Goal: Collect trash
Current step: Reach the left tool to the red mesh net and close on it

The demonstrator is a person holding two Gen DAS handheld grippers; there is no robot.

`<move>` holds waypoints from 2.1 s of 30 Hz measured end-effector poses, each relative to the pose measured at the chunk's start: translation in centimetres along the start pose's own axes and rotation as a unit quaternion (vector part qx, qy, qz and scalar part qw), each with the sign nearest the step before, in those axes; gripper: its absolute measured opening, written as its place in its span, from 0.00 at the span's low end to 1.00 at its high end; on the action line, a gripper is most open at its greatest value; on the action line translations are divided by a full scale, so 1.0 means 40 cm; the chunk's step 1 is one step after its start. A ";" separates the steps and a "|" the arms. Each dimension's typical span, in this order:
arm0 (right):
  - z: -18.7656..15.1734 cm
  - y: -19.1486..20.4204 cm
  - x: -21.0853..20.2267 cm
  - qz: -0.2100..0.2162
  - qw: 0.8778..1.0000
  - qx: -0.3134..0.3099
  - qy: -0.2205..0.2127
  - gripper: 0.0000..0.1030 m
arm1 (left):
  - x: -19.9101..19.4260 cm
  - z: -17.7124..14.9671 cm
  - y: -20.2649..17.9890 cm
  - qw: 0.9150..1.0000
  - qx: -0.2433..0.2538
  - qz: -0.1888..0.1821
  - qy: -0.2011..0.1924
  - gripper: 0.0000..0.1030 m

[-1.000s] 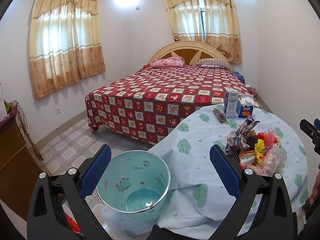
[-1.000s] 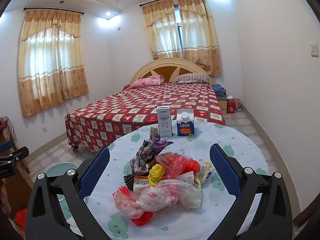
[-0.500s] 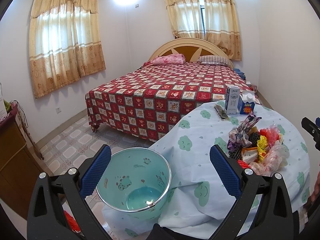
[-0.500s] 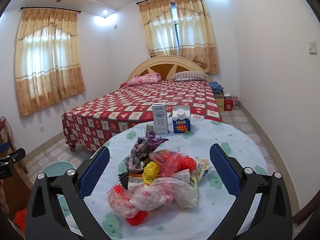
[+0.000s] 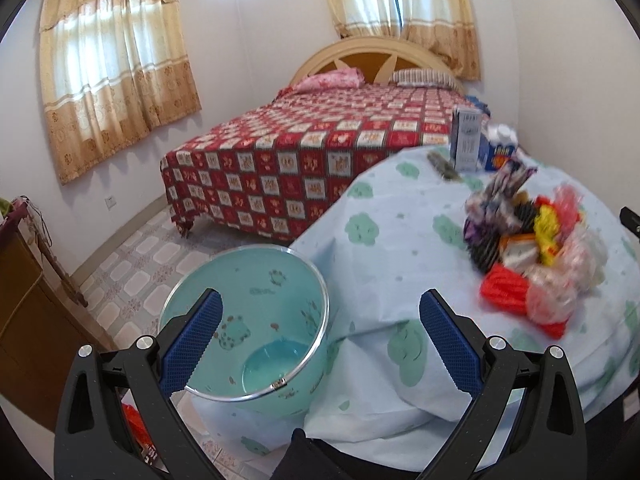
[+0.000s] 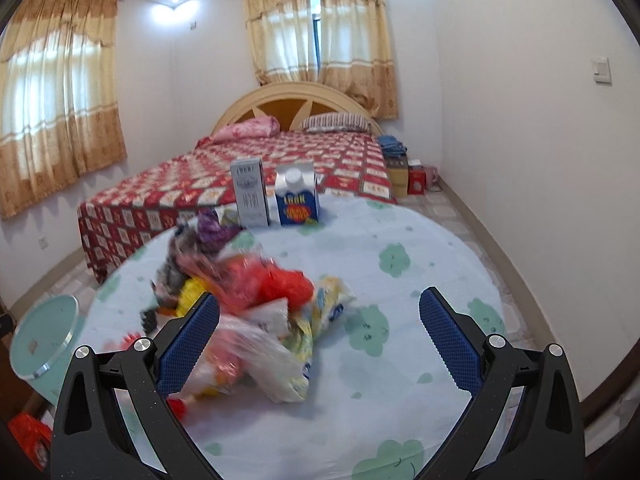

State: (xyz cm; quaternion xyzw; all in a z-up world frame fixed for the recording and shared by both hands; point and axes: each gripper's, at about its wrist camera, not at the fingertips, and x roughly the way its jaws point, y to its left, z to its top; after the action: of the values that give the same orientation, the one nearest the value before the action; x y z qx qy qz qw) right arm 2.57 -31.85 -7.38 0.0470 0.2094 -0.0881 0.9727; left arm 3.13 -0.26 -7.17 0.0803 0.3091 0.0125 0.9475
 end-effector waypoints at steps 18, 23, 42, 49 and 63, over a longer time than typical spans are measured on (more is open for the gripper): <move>-0.045 0.040 0.046 0.053 0.998 -0.008 0.034 0.80 | 0.056 -0.032 -0.026 0.999 0.010 0.005 0.031 0.94; -0.022 0.091 -0.005 0.077 0.996 -0.041 0.002 0.81 | 0.051 -0.028 -0.006 1.000 0.001 0.009 0.029 0.94; -0.023 0.143 -0.012 0.174 0.983 -0.041 0.037 0.04 | 0.041 -0.019 -0.044 1.000 0.005 -0.010 0.027 0.94; 0.042 0.037 -0.088 0.144 0.989 -0.016 -0.008 0.04 | 0.029 0.001 -0.135 0.999 0.007 -0.046 0.028 0.94; -0.052 -0.199 -0.010 0.050 0.998 0.043 0.021 0.04 | 0.103 -0.013 -0.426 0.992 0.074 -0.086 0.060 0.93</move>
State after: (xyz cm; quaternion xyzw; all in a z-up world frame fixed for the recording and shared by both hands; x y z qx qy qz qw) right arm -0.16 -39.33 -9.55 0.1015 0.2230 -0.0475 0.9684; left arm 5.72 -16.70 -12.74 0.1219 0.3708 -0.0873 0.9165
